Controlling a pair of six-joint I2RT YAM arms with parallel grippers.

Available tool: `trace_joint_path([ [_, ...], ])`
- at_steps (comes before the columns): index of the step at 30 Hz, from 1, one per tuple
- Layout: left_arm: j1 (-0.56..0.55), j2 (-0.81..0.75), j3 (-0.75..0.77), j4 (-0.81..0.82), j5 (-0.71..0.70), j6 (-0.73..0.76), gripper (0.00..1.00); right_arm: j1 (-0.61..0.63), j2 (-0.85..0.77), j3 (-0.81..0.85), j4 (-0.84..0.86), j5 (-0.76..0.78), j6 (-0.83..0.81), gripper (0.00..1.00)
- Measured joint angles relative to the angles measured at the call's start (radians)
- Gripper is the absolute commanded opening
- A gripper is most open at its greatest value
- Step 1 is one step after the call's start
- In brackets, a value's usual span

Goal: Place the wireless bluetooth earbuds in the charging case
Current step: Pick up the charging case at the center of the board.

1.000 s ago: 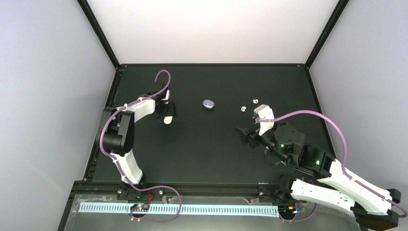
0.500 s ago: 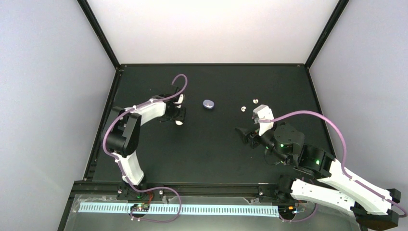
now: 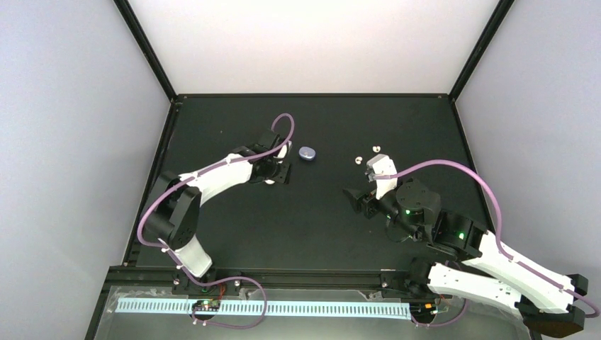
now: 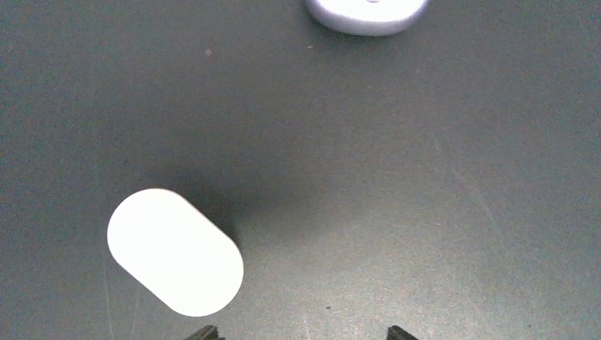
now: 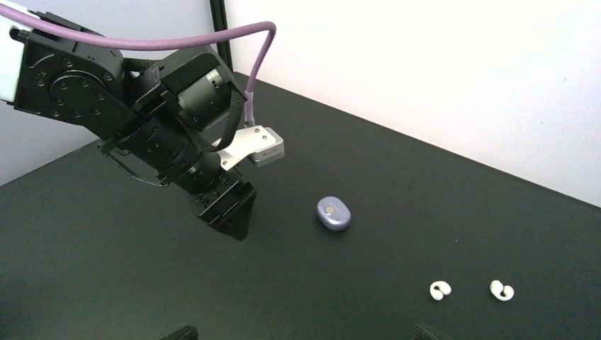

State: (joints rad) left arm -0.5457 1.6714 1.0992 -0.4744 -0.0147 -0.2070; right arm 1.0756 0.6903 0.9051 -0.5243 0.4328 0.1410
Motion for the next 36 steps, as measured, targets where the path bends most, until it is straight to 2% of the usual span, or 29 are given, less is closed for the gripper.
trace_joint_path([
  [3, 0.031, -0.006, -0.01, 0.0, -0.001, -0.025, 0.67, 0.0, -0.003, 0.0, 0.0, -0.001, 0.008, 0.78],
  [9, 0.25, 0.0, 0.005, 0.028, 0.086, -0.092, 0.66, 0.0, -0.004, -0.025, 0.024, -0.025, 0.045, 0.77],
  [13, 0.314, 0.004, 0.019, 0.053, 0.124, -0.157, 0.7, 0.0, 0.055, -0.089, 0.068, -0.087, 0.076, 0.76],
  [16, 0.334, -0.06, -0.019, 0.053, 0.129, -0.202, 0.8, -0.005, 0.181, -0.101, 0.119, -0.152, 0.091, 0.75],
  [19, 0.353, -0.229, -0.092, 0.032, 0.117, -0.243, 0.88, -0.034, 0.328, -0.094, 0.195, -0.22, 0.106, 0.74],
  [21, 0.359, -0.368, -0.124, 0.015, 0.099, -0.264, 0.98, -0.057, 0.451, -0.052, 0.229, -0.264, 0.114, 0.74],
  [25, 0.362, -0.595, -0.165, 0.0, 0.06, -0.283, 0.99, -0.082, 0.78, 0.142, 0.298, -0.334, 0.131, 0.74],
  [29, 0.362, -0.778, -0.247, -0.012, -0.005, -0.3, 0.99, -0.085, 1.037, 0.325, 0.307, -0.364, 0.135, 0.74],
  [36, 0.362, -0.934, -0.298, -0.053, -0.076, -0.311, 0.99, -0.085, 1.368, 0.649, 0.223, -0.346, 0.146, 0.75],
])
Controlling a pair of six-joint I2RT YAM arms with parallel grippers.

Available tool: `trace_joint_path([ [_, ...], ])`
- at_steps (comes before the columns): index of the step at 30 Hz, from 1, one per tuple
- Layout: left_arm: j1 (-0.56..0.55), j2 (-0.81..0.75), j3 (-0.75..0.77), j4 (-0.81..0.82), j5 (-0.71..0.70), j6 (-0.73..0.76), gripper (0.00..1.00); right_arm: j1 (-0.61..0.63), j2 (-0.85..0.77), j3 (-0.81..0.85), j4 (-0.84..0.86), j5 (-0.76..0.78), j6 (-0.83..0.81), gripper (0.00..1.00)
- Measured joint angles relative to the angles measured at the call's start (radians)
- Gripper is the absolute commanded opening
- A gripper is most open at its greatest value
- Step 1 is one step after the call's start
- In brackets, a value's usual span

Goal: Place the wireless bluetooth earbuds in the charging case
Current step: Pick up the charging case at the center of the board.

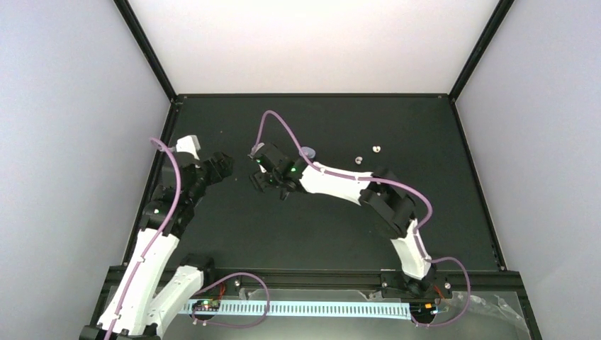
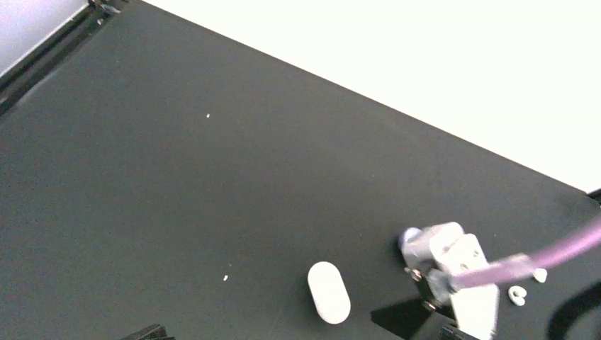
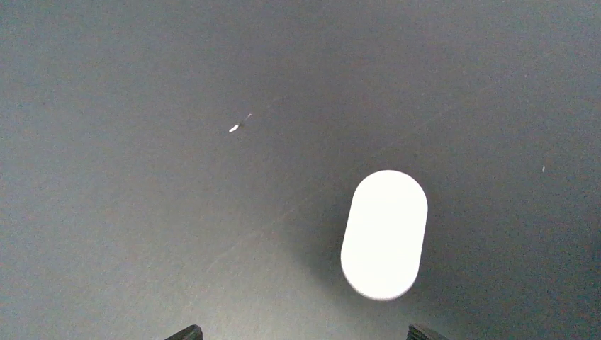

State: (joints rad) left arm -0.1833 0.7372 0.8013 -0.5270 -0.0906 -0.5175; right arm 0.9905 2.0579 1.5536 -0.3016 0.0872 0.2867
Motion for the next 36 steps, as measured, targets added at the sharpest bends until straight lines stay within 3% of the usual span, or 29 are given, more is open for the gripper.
trace_joint_path([
  [7, -0.024, -0.043, 0.0, -0.022, -0.07, 0.009, 0.99, -0.002, 0.185, 0.225, -0.114, 0.091, 0.01, 0.74],
  [15, -0.048, -0.064, 0.0, -0.044, -0.153, 0.029, 0.99, -0.023, 0.301, 0.351, -0.224, 0.159, 0.008, 0.69],
  [24, -0.061, -0.071, 0.0, -0.051, -0.171, 0.045, 0.99, -0.037, 0.341, 0.41, -0.265, 0.142, -0.02, 0.51],
  [36, -0.066, -0.084, 0.0, -0.065, -0.176, 0.054, 0.99, -0.039, 0.374, 0.447, -0.27, 0.104, -0.021, 0.53],
])
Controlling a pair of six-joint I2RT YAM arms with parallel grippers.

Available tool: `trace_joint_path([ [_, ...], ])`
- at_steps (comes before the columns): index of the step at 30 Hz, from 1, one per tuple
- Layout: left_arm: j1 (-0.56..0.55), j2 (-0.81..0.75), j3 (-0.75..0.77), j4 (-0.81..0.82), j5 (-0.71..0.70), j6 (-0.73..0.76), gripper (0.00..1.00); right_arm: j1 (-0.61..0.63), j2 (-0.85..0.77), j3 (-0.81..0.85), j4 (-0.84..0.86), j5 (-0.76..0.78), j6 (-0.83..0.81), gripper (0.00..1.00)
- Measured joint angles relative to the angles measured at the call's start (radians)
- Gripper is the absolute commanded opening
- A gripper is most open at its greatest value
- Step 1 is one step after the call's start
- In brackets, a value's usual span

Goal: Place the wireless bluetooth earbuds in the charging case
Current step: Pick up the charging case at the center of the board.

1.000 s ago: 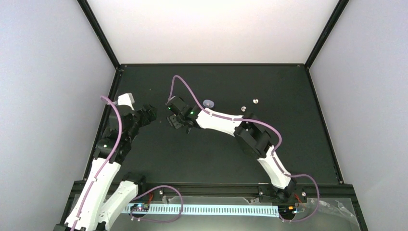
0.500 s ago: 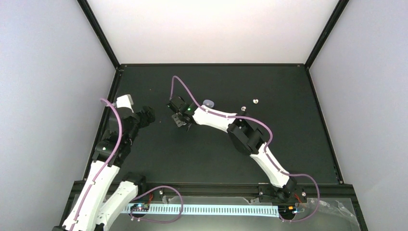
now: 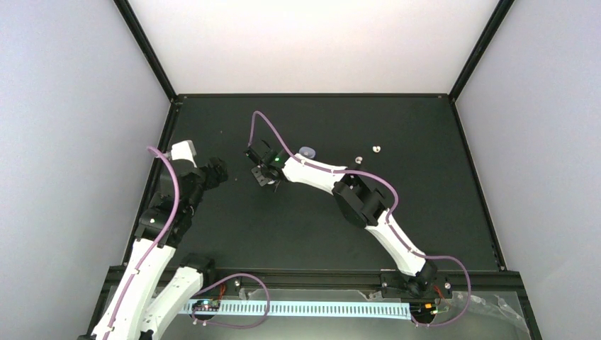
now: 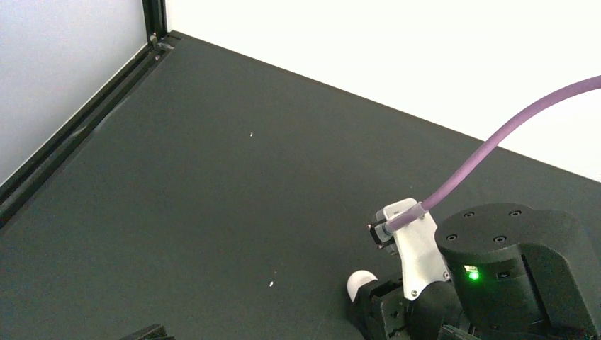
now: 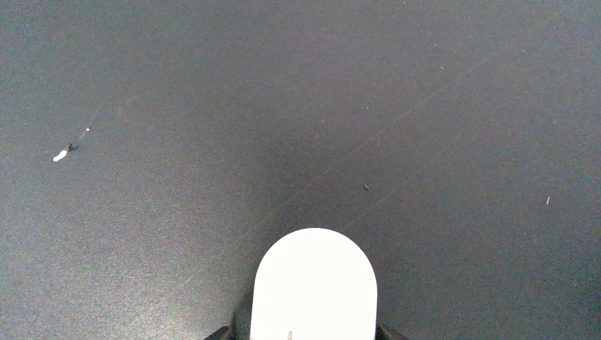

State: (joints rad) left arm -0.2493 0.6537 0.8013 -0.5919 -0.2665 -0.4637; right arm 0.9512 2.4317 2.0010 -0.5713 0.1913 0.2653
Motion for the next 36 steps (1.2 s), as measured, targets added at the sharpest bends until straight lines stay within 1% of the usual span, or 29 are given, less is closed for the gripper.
trace_joint_path([
  [5, 0.0, -0.006, 0.0, -0.003, -0.001, 0.0, 0.99, -0.001, -0.009, -0.02, 0.011, -0.002, 0.014, 0.56],
  [8, 0.0, -0.007, 0.0, -0.003, -0.001, 0.0, 0.99, -0.002, -0.015, -0.03, 0.014, 0.001, 0.018, 0.53],
  [10, 0.0, -0.012, 0.0, -0.003, -0.002, 0.0, 0.99, -0.002, -0.018, -0.034, 0.014, 0.001, 0.018, 0.49],
  [15, 0.0, -0.016, -0.003, -0.002, -0.002, 0.0, 0.99, 0.0, -0.019, -0.039, 0.018, -0.009, 0.022, 0.3],
  [17, 0.0, -0.019, -0.007, -0.003, -0.002, 0.0, 0.99, 0.0, -0.024, -0.045, 0.019, -0.011, 0.02, 0.25],
  [19, 0.0, -0.02, -0.008, -0.003, -0.001, 0.0, 0.99, 0.0, -0.039, -0.07, 0.029, -0.015, 0.019, 0.22],
  [22, 0.0, -0.02, -0.008, -0.003, 0.0, 0.0, 0.99, 0.0, -0.094, -0.163, 0.058, -0.018, 0.013, 0.2],
  [26, 0.0, -0.019, -0.008, -0.002, 0.013, 0.005, 0.99, 0.0, -0.234, -0.367, 0.095, -0.021, 0.012, 0.19],
  [29, 0.0, -0.02, -0.008, 0.004, 0.053, 0.014, 0.99, 0.0, -0.384, -0.533, 0.137, -0.021, 0.003, 0.18],
  [32, 0.0, -0.034, -0.037, 0.048, 0.128, 0.019, 0.99, 0.0, -0.599, -0.706, 0.2, -0.026, -0.017, 0.17],
  [33, 0.0, -0.04, -0.052, 0.063, 0.156, 0.018, 0.99, 0.0, -0.708, -0.776, 0.225, -0.034, -0.032, 0.17],
  [34, 0.0, -0.045, -0.068, 0.08, 0.188, 0.017, 0.99, 0.0, -0.742, -0.793, 0.229, -0.034, -0.037, 0.18],
  [36, 0.0, -0.05, -0.109, 0.138, 0.287, 0.008, 0.99, 0.0, -0.898, -0.886, 0.283, -0.048, -0.068, 0.18],
])
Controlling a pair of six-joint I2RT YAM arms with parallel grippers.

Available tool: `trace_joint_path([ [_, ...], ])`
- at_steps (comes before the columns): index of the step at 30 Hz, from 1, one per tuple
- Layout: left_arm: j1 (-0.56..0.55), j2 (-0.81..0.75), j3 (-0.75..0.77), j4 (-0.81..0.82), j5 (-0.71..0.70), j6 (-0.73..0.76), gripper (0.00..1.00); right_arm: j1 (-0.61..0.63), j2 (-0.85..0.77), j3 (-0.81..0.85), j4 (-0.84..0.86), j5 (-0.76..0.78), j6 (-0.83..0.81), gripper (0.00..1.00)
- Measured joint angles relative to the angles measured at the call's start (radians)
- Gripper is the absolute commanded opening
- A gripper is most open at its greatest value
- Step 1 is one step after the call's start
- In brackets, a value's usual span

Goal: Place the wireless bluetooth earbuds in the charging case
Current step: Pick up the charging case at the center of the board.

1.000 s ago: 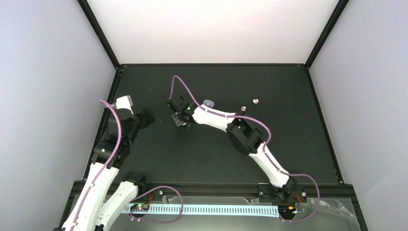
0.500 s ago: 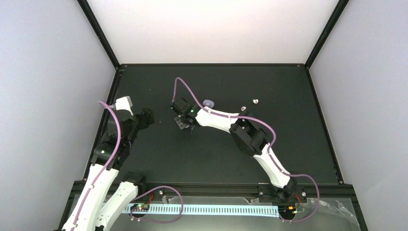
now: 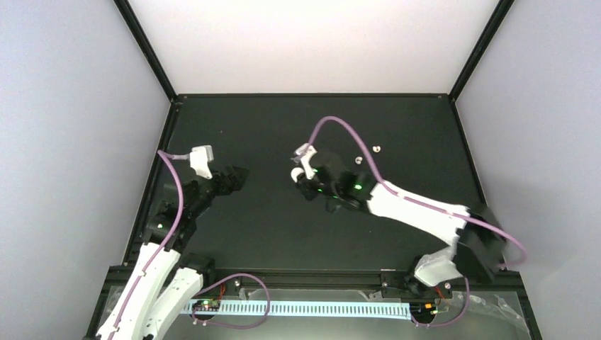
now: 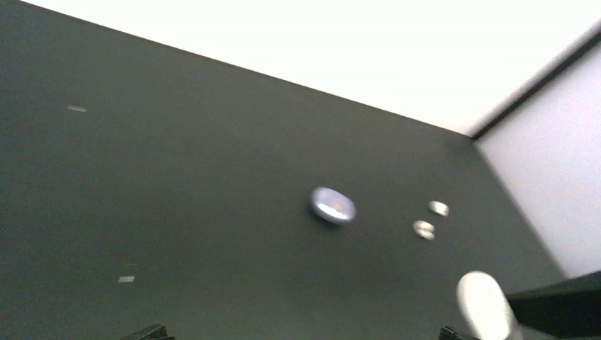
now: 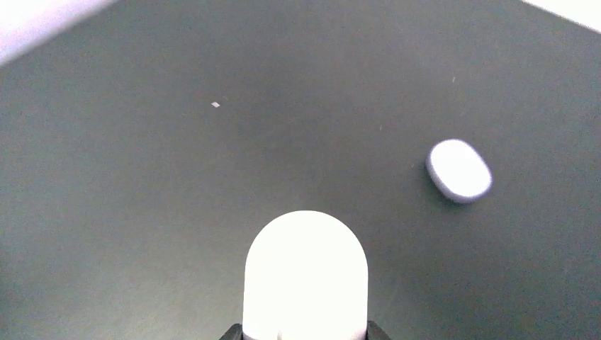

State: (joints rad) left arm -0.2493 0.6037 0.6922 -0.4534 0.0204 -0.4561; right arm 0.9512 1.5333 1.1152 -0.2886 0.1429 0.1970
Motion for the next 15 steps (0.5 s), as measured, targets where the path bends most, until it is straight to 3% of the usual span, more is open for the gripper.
trace_joint_path([
  [6, -0.064, 0.063, -0.135, 0.282, 0.34, -0.103, 0.99, 0.002, -0.443, -0.246, 0.053, -0.068, -0.117, 0.18],
  [10, -0.227, 0.165, -0.112, 0.388, 0.411, -0.112, 0.94, 0.003, -0.629, -0.32, 0.026, -0.097, -0.186, 0.18],
  [15, -0.388, 0.328, 0.011, 0.47, 0.447, -0.102, 0.9, 0.009, -0.721, -0.337, -0.022, -0.102, -0.243, 0.18],
])
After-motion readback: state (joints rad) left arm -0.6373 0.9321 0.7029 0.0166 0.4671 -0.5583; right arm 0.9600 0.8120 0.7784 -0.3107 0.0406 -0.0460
